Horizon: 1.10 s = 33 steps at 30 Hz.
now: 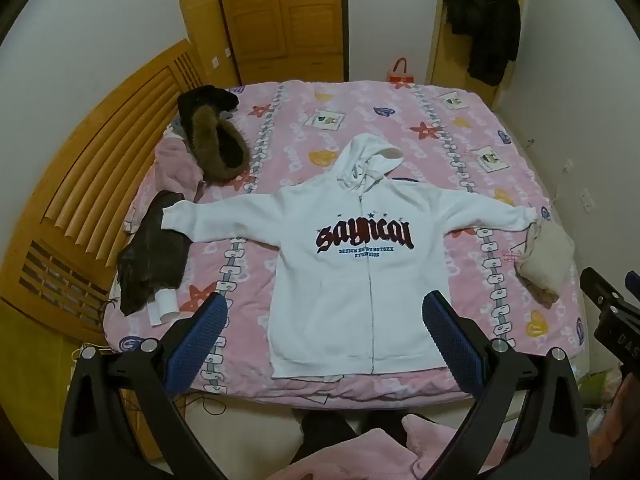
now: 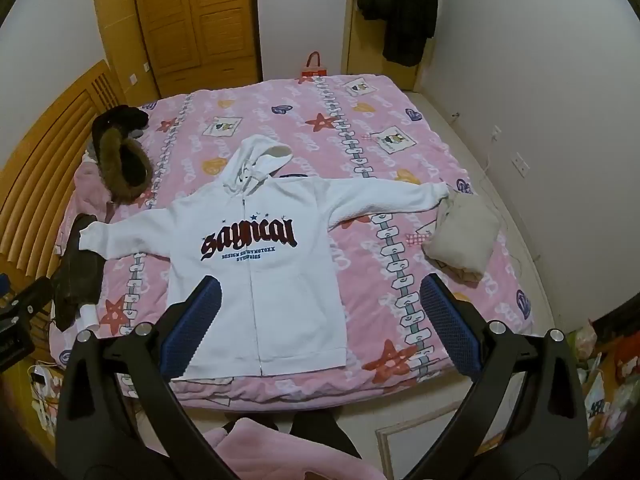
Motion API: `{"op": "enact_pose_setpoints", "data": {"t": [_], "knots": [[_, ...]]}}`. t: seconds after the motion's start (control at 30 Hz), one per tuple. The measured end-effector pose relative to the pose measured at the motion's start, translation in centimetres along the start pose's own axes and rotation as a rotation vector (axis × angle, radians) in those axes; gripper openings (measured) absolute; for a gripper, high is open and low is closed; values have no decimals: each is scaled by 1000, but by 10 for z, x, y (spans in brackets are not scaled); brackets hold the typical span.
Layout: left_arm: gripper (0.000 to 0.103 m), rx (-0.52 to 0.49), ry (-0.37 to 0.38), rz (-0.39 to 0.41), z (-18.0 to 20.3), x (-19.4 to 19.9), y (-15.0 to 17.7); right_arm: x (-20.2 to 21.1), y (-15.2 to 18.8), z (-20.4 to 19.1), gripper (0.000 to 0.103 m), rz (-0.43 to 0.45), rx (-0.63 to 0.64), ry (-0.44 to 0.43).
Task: Fold large clothes
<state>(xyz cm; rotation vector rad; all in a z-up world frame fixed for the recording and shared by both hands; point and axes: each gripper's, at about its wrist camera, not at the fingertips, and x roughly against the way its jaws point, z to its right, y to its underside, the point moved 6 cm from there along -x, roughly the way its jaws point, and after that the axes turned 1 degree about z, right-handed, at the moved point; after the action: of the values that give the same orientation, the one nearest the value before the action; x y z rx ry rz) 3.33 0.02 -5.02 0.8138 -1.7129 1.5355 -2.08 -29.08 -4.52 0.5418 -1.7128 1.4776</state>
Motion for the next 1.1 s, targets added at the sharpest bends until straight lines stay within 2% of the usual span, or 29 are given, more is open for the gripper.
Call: {"op": "enact_pose_setpoints", "data": {"t": [0.37, 0.43, 0.77, 1.1], "knots": [[95, 7, 11, -3, 5, 1, -5, -2, -7, 11, 97, 0, 11, -4], [95, 5, 13, -5, 3, -2, -6, -4, -8, -1, 97, -3, 10, 15], [95, 6, 17, -8, 6, -7, -13, -2, -7, 0, 97, -4, 10, 16], [95, 9, 22, -7, 4, -7, -15, -19, -29, -2, 97, 1, 6, 18]]}}
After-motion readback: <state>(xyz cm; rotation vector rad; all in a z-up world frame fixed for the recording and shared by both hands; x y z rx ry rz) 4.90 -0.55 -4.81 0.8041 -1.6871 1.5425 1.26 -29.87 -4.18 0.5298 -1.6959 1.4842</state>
